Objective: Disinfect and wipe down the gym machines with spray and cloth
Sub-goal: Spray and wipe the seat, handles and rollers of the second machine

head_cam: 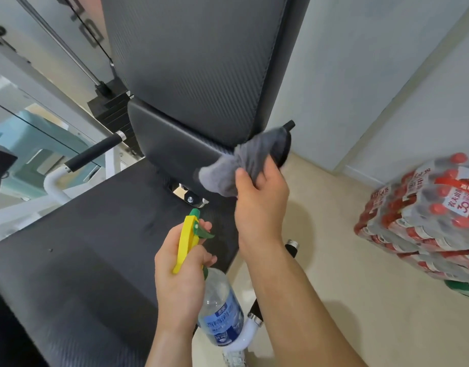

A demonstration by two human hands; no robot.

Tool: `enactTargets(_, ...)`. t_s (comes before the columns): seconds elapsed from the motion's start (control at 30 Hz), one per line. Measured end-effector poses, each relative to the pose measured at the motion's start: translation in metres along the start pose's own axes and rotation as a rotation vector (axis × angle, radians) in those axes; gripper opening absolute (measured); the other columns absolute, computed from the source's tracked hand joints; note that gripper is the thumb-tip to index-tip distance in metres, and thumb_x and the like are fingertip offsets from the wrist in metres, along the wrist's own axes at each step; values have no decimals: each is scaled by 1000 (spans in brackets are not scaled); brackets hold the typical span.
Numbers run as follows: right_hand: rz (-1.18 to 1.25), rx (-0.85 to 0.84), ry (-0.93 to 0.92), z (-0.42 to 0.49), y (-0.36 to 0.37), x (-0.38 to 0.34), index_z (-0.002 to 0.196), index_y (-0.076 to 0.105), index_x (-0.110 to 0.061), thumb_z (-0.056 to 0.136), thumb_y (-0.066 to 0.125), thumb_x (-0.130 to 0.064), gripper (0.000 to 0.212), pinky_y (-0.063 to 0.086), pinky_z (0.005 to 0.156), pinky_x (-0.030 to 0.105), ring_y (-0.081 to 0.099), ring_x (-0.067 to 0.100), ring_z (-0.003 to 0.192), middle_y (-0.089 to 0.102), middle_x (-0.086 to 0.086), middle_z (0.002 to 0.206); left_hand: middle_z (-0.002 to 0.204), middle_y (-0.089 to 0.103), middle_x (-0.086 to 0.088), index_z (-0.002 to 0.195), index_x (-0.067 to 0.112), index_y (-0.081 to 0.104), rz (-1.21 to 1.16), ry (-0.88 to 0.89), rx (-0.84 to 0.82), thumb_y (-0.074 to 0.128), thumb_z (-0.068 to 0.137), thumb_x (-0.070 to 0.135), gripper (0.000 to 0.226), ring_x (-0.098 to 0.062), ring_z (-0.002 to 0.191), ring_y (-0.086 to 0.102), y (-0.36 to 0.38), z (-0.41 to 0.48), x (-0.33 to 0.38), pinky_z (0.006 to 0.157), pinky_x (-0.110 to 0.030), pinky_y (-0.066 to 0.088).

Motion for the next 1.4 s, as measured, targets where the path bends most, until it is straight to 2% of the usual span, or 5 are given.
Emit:
enactTargets(0.23,-726,74,-354,-6,6,31,150,44,-18,98,52,-5,54,37,78,9,61,19,98,66,7,125,104,76,-2,92,25,77,-110,-28,-11,52,69,1,42,-16,96,70,0,-2,15,78,-42,58)
enactTargets(0.43,-590,36,183,11,-45,43,73,61,-11,87,56,-1,17,34,48,13,55,22,65,53,-1,63,98,72,-6,92,27,77,-30,-49,6,54,78,-14,49,-6,82,64,9,-11,37,89,-55,58)
enactTargets(0.83,-24,151,-21,19,-75,-87,92,72,-19,90,53,3,29,60,82,55,70,24,88,72,6,87,93,69,-4,98,24,73,40,137,-183,60,74,-5,39,-24,88,61,61,-26,112,83,-52,55)
enactTargets(1.27,162,-10,-281,34,-29,-149,117,67,-10,93,53,1,30,55,98,46,67,23,110,70,11,113,90,65,3,99,24,72,61,90,-176,58,79,-1,36,-20,86,62,59,-24,125,89,-57,58)
enactTargets(1.4,-98,61,-521,64,-2,-176,132,59,-13,97,51,-10,36,39,90,6,54,0,100,53,4,116,94,68,5,100,25,73,41,116,-176,54,71,10,37,-17,90,65,48,-23,128,89,-55,59)
Point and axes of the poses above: each hand's wrist, its own z-axis towards the middle knuckle, its own y-axis out of the palm, x = y × z, the point moved 4 cm from there along z, towards the middle knuckle
